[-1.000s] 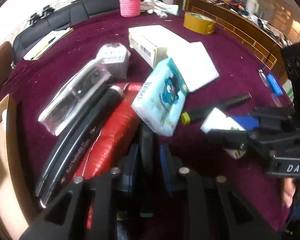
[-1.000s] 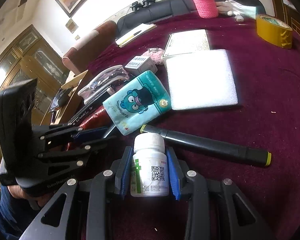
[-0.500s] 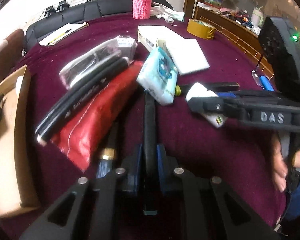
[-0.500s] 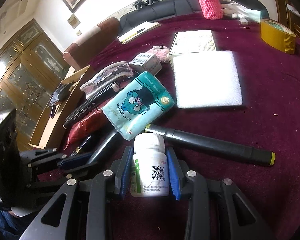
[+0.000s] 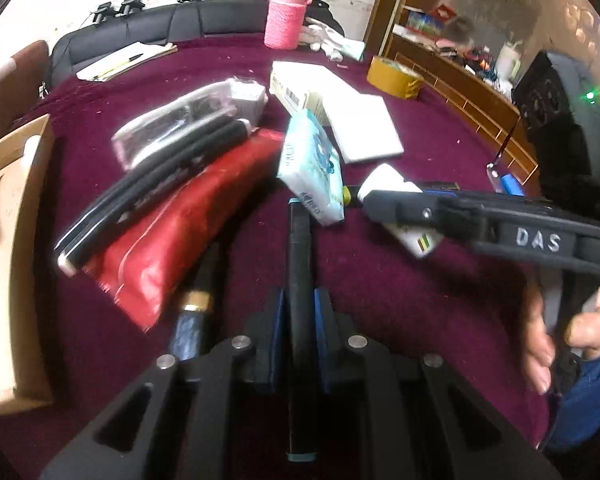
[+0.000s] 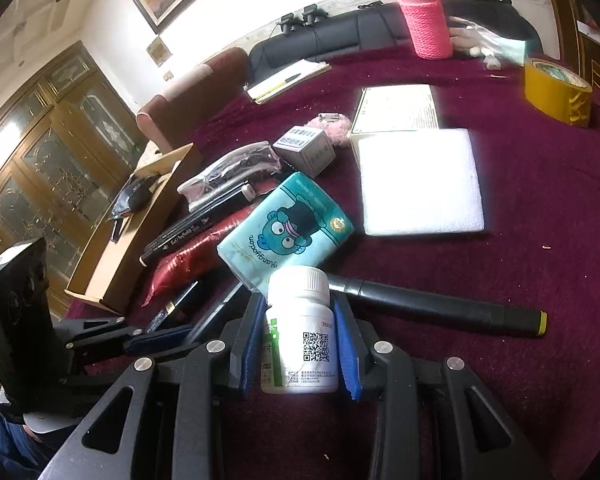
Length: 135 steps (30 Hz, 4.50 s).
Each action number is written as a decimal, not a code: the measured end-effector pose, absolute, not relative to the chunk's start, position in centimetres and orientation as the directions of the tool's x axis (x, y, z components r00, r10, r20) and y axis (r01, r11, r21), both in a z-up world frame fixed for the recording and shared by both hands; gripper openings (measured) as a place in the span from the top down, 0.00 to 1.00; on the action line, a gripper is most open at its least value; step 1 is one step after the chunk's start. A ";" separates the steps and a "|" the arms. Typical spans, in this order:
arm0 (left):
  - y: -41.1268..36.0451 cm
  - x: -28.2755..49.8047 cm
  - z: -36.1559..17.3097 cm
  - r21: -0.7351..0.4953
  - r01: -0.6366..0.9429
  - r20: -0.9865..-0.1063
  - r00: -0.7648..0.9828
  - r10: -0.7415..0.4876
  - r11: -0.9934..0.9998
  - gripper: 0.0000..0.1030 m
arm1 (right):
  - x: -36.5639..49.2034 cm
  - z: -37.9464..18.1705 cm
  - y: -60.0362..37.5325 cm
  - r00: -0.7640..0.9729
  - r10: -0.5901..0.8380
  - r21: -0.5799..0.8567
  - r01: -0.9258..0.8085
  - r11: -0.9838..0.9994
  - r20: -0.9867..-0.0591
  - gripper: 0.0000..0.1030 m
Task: Organize objects
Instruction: 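Grasp a black marker with the left gripper while the right holds the pill bottle, then carry the black marker and white pill bottle with both grippers over the cardboard tray, then open the left gripper releasing the marker while the right releases the pill bottle into the tray, then move both open grippers back over the pile of items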
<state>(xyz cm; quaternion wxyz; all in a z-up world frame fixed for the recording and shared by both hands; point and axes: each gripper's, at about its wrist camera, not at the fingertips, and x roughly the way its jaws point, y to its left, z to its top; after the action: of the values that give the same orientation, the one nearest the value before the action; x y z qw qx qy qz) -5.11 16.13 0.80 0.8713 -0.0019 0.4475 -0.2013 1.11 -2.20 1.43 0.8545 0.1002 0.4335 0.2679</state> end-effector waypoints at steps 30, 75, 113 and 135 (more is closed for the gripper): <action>27.1 -8.3 6.9 -0.323 0.240 -0.614 0.683 -0.396 0.915 0.86 | -0.6 5.2 5.8 0.443 0.604 0.426 -0.441 0.790 -0.662 0.64; 49.3 2.5 3.8 -0.215 -0.163 -0.780 0.621 -0.069 0.963 0.86 | 16.7 2.6 34.6 0.297 0.449 0.290 -0.452 0.843 -0.843 0.63; 39.6 -2.0 7.5 -0.219 -0.025 -0.720 0.679 -0.144 0.976 0.61 | 7.2 5.7 17.6 0.358 0.640 0.517 -0.385 0.765 -0.680 0.55; 16.6 -4.2 4.8 -0.094 0.450 -0.767 0.535 -0.353 0.888 0.52 | 4.5 1.4 -9.5 0.591 0.400 0.481 -0.023 0.876 -0.701 0.44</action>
<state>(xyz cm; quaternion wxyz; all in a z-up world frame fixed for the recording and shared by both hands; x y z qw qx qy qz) -4.22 16.58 4.83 0.8743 0.0573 0.4238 -0.2298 4.50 -9.47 1.42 0.8652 0.2165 0.4354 0.1221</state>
